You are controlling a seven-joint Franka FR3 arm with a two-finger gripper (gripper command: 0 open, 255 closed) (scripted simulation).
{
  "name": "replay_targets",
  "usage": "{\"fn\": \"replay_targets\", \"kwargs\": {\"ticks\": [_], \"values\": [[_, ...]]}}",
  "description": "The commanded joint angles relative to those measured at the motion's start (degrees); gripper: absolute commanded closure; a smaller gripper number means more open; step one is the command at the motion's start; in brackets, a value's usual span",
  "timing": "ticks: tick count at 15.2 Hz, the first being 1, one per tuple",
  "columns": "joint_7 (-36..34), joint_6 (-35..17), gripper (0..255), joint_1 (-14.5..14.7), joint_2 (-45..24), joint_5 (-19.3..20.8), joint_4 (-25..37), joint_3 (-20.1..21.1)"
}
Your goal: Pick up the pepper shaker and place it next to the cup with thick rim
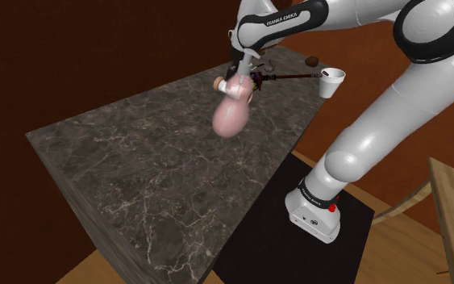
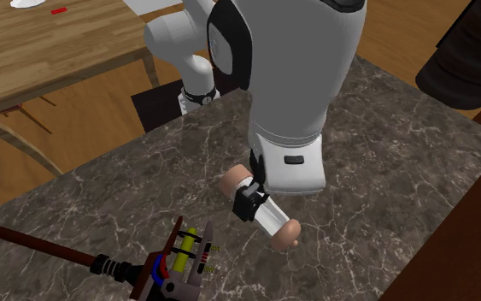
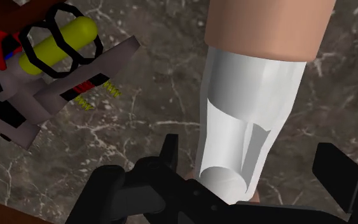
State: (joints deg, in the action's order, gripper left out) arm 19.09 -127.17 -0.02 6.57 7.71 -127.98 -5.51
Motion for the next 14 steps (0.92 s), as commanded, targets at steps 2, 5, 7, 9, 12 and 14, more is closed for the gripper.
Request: {"fn": "replay_targets", "kwargs": {"ticks": [2,5,7,9,12,14], "values": [[0.1,-2.6,0,-0.1,-1.7,0.1,-0.8,-0.1],[0.0,-4.8,0,-0.2,-3.1,0.2,-1.7,-0.3],[0.0,-5.3,0,-0.2,-3.4,0.2,-1.8,-0.3],[0.0,-5.3,0,-0.2,-3.4,0.2,-1.8,-0.3],[0.0,-5.3,0,-0.2,-3.4,0.2,-1.8,-0.3],[0.0,-5.3,255,-0.2,-3.4,0.2,-1.8,-0.3]]}}
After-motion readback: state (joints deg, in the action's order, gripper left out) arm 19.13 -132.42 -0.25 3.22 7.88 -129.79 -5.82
